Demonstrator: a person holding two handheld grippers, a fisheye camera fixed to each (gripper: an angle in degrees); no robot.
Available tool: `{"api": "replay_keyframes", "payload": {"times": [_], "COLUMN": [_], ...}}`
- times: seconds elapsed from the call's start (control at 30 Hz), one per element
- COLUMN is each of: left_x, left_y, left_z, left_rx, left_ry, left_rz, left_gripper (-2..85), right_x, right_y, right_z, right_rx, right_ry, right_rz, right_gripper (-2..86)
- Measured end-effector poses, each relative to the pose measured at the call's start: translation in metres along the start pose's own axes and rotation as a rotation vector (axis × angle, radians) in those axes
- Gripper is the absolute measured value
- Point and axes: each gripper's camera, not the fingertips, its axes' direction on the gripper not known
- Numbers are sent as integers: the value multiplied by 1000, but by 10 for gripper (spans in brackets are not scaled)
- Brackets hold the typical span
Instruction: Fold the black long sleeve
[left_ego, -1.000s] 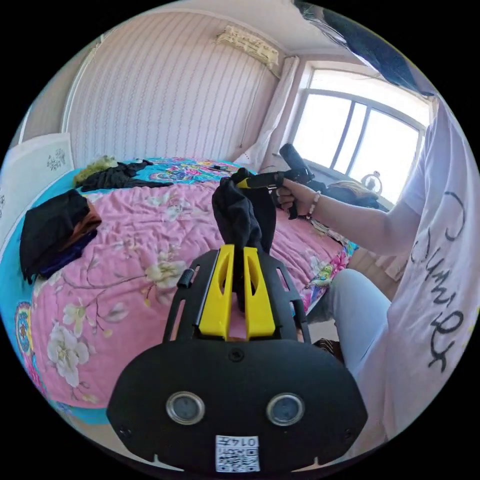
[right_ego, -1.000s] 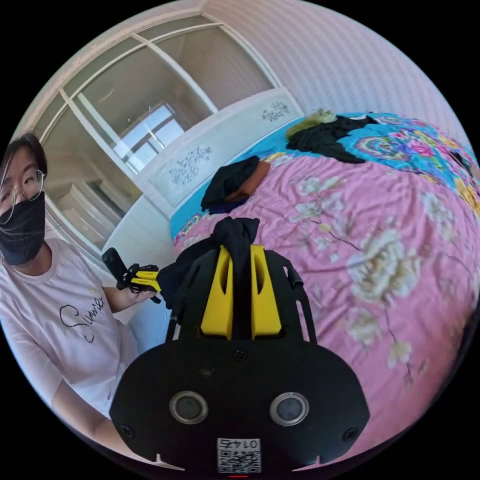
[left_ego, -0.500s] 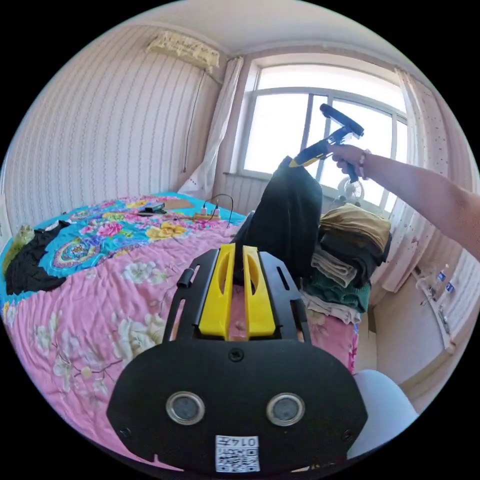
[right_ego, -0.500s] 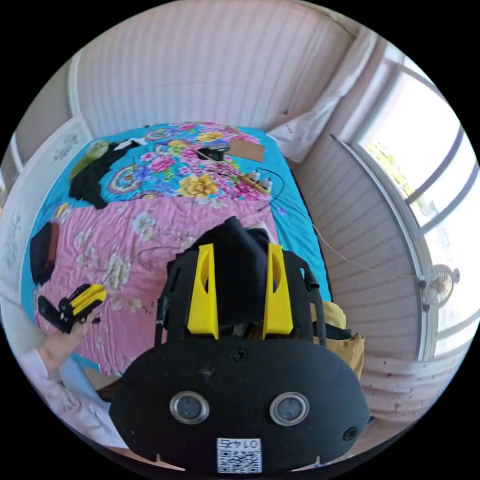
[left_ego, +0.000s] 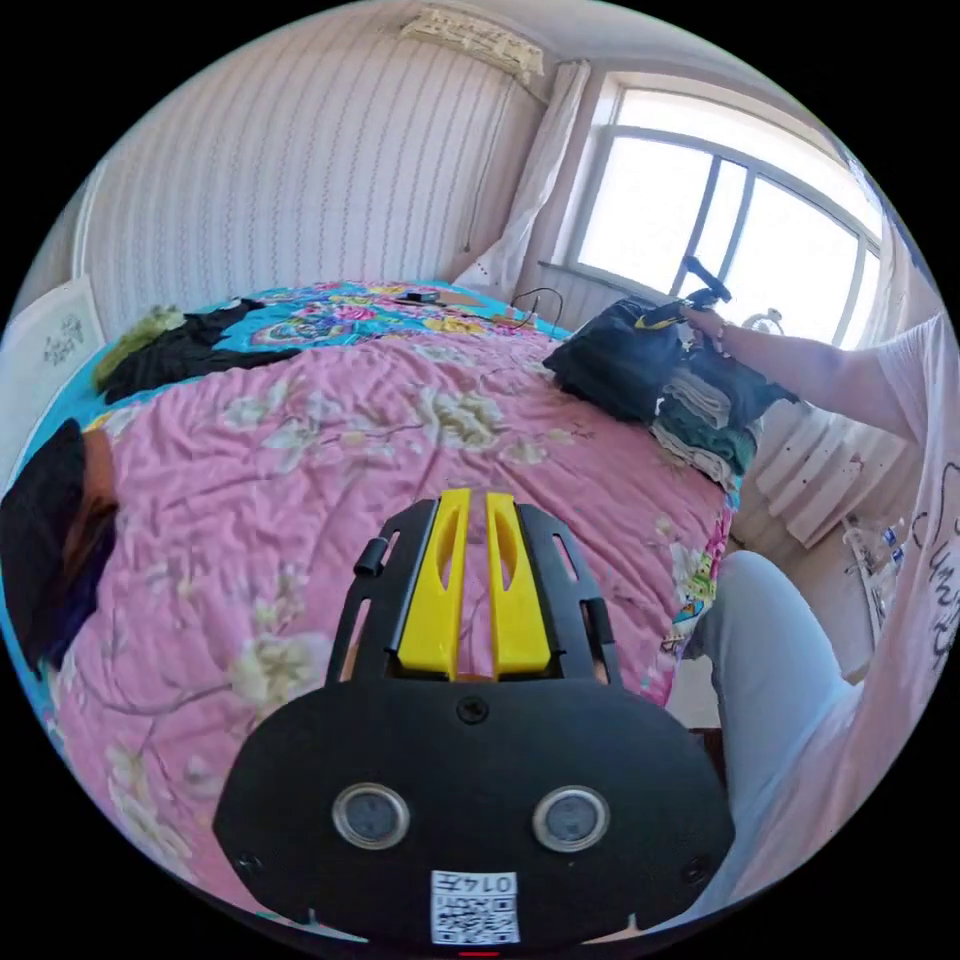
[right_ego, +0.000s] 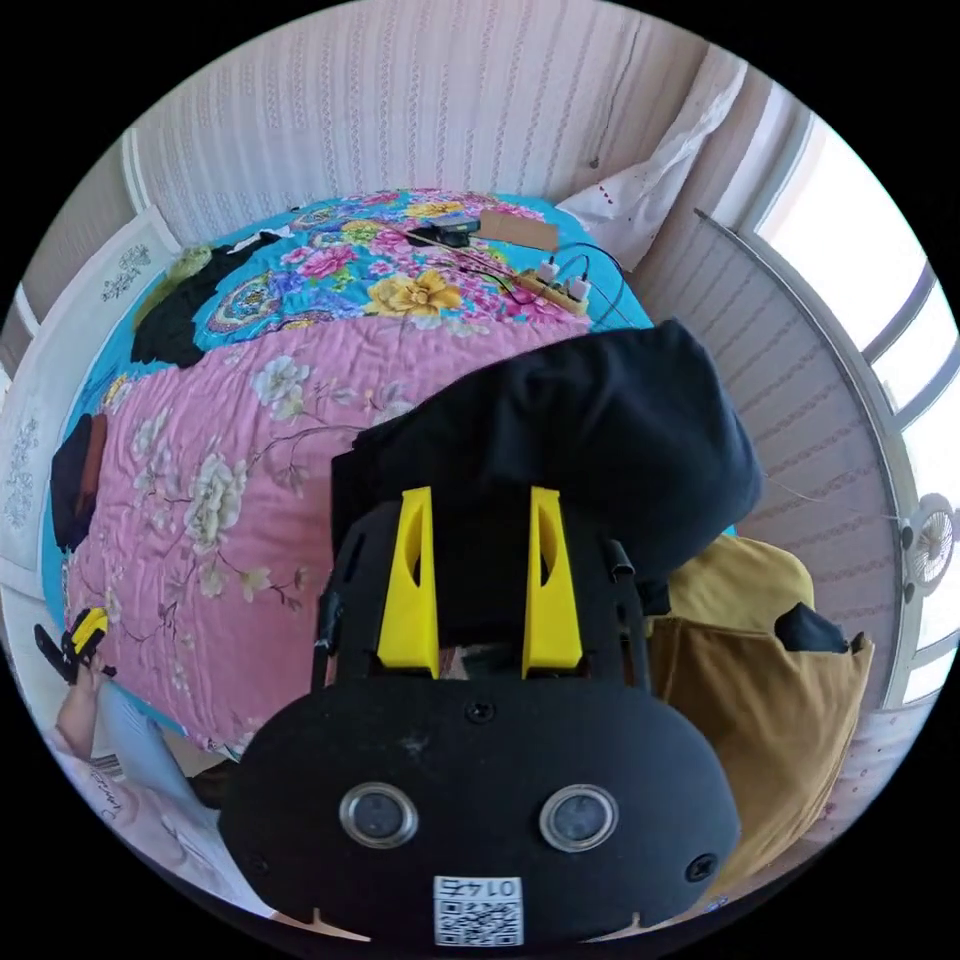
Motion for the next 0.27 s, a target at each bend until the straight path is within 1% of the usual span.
{"api": "replay_keyframes", "payload": {"times": [0.03,0.1,0.13,0.2,0.23,0.27], "left_x": [-8,-42,-51,-91,-101,-120], "left_y": [7,31,37,56,61,69], "left_z": [-10,-50,-59,-96,-104,-121], "left_rx": [-1,9,11,21,29,44], "left_ry": [-30,-151,-177,-269,-288,-327], "left_rz": [-21,-109,-131,-238,-262,-297], "left_gripper": [38,43,45,51,53,59], "right_x": [-12,-72,-90,-172,-194,-240], "right_y": [1,0,0,-3,-3,-1], "right_z": [-1,3,7,25,31,42], "right_rx": [18,42,39,16,9,7], "right_ry": [-10,-87,-115,-262,-305,-403], "right_rz": [-24,-165,-208,-367,-400,-461], "right_gripper": [135,135,135,129,125,107]}}
